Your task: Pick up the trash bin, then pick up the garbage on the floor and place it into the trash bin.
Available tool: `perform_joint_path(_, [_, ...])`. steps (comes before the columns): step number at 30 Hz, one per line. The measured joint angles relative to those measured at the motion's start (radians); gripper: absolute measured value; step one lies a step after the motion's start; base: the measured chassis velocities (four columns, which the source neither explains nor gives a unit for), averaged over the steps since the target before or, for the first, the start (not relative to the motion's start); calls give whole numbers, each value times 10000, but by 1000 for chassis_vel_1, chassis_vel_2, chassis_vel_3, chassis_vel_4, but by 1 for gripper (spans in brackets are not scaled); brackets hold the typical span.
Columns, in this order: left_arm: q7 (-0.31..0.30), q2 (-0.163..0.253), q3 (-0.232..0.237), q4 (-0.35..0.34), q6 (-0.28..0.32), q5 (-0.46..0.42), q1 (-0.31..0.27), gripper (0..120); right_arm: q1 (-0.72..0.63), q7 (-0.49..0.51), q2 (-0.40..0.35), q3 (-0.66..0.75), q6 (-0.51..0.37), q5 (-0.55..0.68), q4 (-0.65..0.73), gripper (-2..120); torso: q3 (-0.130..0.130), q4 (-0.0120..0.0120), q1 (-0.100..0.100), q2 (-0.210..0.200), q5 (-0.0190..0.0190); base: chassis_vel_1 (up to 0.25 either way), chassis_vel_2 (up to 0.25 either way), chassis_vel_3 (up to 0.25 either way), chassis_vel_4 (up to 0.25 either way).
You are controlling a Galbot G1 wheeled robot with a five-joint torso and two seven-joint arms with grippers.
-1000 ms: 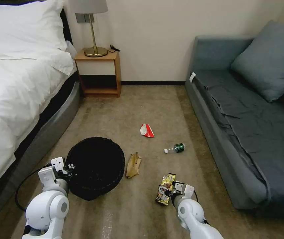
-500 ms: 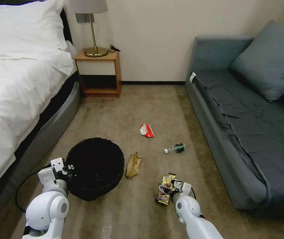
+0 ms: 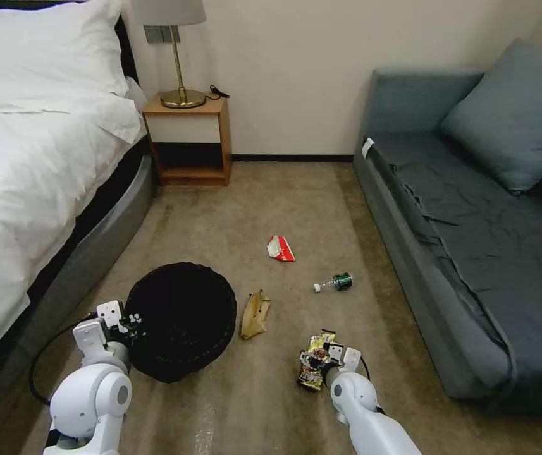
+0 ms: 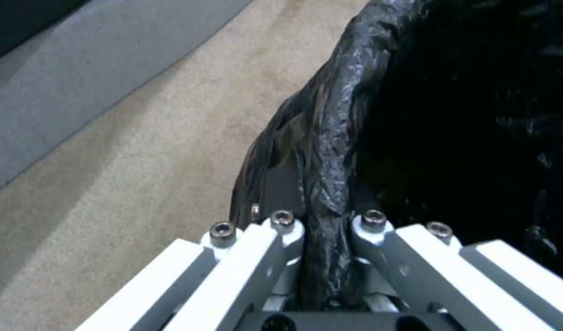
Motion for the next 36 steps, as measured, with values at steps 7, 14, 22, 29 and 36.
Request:
perform_joint_path(7, [3, -18, 25, 65, -31, 48, -14, 4, -22, -30, 80, -9, 35, -22, 45, 84, 0, 0, 0, 0, 0, 0, 0, 0, 0])
perform_joint_path(14, [8, -12, 12, 79, -47, 55, -19, 4, -34, -84, 148, -24, 109, -122, 24, 56, 0, 0, 0, 0, 0, 0, 0, 0, 0])
perform_joint_path(22, [11, -16, 6, 90, -59, 76, -16, 4, -33, -131, 177, -33, 208, -205, -56, 30, 0, 0, 0, 0, 0, 0, 0, 0, 0])
perform_joint_path(29, [11, -25, -6, 101, -81, 117, 11, 4, -23, -255, 237, -50, 369, -387, -196, 4, 0, 0, 0, 0, 0, 0, 0, 0, 0])
perform_joint_path(36, [11, -28, -29, 86, -101, 129, 65, 4, -23, -296, 313, -56, 478, -471, -262, 0, 0, 0, 0, 0, 0, 0, 0, 0, 0])
